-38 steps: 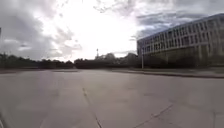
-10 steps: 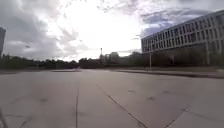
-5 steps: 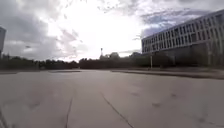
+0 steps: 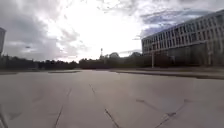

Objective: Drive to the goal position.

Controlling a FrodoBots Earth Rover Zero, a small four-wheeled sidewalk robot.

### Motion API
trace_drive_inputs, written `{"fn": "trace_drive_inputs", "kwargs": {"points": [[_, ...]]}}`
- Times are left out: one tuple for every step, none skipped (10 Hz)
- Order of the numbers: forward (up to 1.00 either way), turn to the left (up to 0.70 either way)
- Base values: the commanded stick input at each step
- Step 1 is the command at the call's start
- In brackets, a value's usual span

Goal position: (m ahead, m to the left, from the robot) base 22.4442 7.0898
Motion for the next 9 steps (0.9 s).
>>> {"fn": "trace_drive_inputs", "kwargs": {"points": [[0.7,0.0],[0.7,0.0],[0.7,0.0],[0.7,0.0],[0.7,0.0],[0.7,0.0],[0.7,0.0],[0.7,0.0],[0.7,0.0]]}}
